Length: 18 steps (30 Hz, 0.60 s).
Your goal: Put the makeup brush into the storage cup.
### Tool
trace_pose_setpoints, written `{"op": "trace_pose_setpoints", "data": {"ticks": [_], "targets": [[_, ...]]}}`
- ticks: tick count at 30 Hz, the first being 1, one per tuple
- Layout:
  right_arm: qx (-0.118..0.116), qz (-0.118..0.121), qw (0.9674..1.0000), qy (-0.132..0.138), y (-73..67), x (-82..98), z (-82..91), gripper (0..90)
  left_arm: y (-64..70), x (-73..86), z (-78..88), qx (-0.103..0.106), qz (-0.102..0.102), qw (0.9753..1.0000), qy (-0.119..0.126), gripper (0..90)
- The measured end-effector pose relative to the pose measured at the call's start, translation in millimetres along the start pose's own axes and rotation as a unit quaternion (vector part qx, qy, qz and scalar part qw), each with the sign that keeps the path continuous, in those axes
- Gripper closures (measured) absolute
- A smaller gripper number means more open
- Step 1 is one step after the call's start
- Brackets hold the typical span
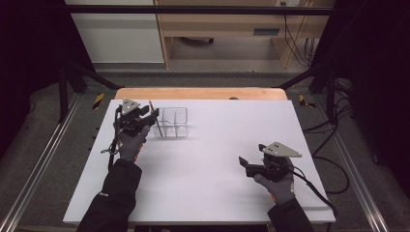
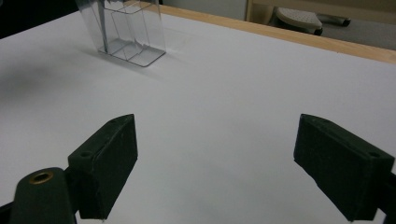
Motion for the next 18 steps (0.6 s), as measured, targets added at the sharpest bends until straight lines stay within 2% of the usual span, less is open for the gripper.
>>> {"op": "trace_pose_setpoints", "data": {"ticks": [3, 9, 16, 18], "targets": [[0.0, -0.001, 1.0, 0.003, 1.1, -1.2, 2.2, 14.0, 4.2, 0.3, 8.7, 0.005, -0.003, 1.0, 0.005, 41.4], [0.003, -0.001, 1.0, 0.007, 3.2, -2.8, 5.6, 14.0, 11.5, 7.1, 20.6, 0.014, -0.015, 0.9998, -0.003, 29.5], [0.002, -0.002, 1.0, 0.008, 3.8, -3.6, 5.8, 14.0, 24.1, 22.1, 40.4, 0.033, -0.019, 0.9992, -0.005, 21.9], [0.003, 0.001, 1.0, 0.007, 4.4, -3.5, 5.6, 13.9, 29.2, 30.7, 46.7, 0.04, -0.022, 0.9988, -0.014, 17.6]]}}
Point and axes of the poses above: each handheld gripper's, and its own axes: z roughly backward along the jaws, x roughly out of its underside, y roughly to its right, the point moved 10 cm from there along -z, roughly forward along the jaws, and after that the axes turned 13 degrees about -y, right-handed, at the moved point
